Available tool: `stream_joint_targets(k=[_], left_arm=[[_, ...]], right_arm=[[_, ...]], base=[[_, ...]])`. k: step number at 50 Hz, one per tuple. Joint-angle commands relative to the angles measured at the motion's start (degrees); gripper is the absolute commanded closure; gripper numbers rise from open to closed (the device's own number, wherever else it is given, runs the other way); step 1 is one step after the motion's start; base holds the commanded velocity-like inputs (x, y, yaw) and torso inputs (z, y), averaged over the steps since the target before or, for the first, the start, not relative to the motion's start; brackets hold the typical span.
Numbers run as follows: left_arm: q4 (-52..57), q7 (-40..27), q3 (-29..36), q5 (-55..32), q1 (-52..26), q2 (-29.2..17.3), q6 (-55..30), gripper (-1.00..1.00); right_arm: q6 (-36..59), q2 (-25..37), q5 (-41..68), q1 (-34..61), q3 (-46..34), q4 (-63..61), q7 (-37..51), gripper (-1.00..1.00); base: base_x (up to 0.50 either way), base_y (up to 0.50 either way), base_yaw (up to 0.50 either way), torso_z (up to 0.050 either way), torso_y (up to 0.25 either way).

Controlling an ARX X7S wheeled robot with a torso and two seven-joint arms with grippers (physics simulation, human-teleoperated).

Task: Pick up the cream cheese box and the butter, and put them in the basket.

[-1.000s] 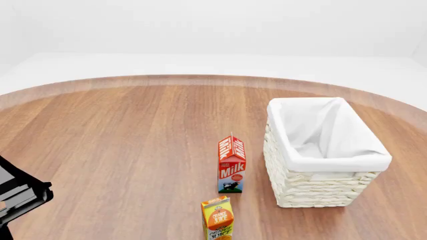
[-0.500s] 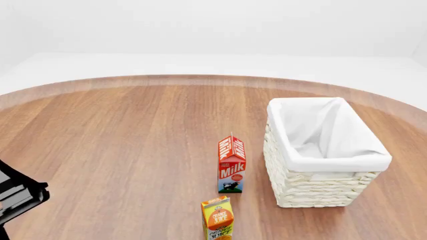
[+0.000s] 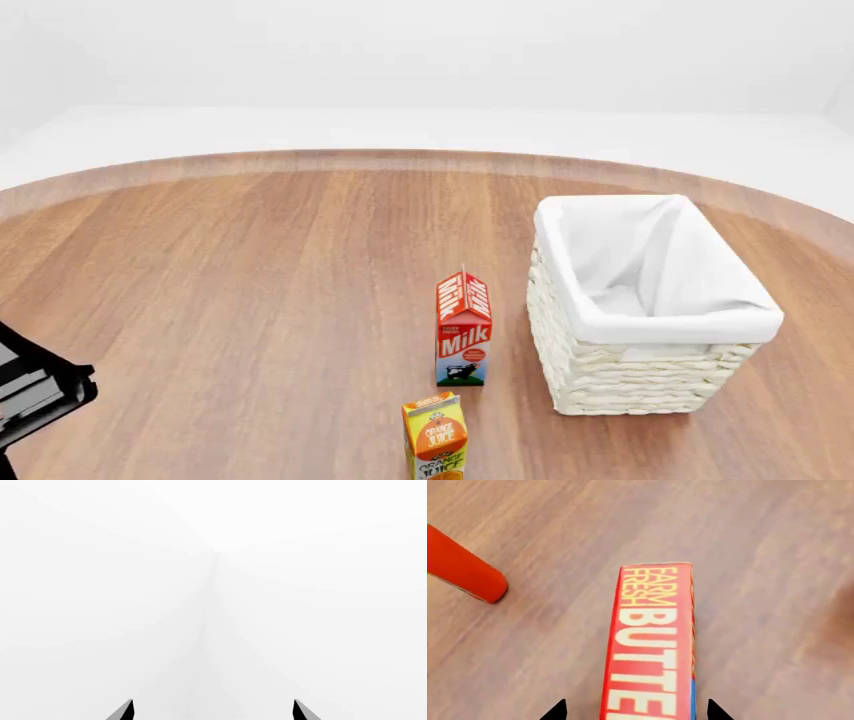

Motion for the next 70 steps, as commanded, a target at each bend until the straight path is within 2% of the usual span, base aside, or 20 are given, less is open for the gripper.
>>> stream_joint_targets(k=[1, 14, 36, 64, 65, 70], left_arm=[[0.88, 1.35, -1.69, 0.22, 0.25, 1.28, -0.63, -1.0], [0.73, 1.33, -1.72, 0.16, 0.21, 1.26, -0.54, -1.0], [0.37, 1.3, -1.69, 0.15, 0.19, 1.3, -0.29, -1.0], [-0.17, 1.35, -1.47, 0.19, -0.05, 1.34, -0.05, -1.0], [-0.18, 1.34, -1.49, 0.17, -0.04, 1.34, -0.03, -1.0], [-0.2, 1.32, -1.46, 0.21, -0.03, 1.36, 0.01, -1.0]], right_arm=[[-0.69, -0.87, -0.94, 0.29, 0.89, 0.78, -2.91, -1.0], [-3.32, -0.26, -2.37, 0.25, 0.6, 4.29, -6.25, -1.0], [-2.69, -0.21, -0.13, -0.28, 0.11, 4.14, -4.69, -1.0], [-6.01, 0.3, -1.86, 0.35, -0.21, 10.67, -9.24, -1.0], [-5.93, 0.32, -1.96, 0.46, -0.26, 10.97, -9.14, 1.0], [-6.03, 0.3, -2.57, 0.63, -0.96, 11.34, -9.39, 1.0]], base=[[0.0, 0.0, 0.0, 0.0, 0.0], [0.0, 0.0, 0.0, 0.0, 0.0], [0.0, 0.0, 0.0, 0.0, 0.0], [0.0, 0.0, 0.0, 0.0, 0.0], [0.0, 0.0, 0.0, 0.0, 0.0], [0.0, 0.0, 0.0, 0.0, 0.0]])
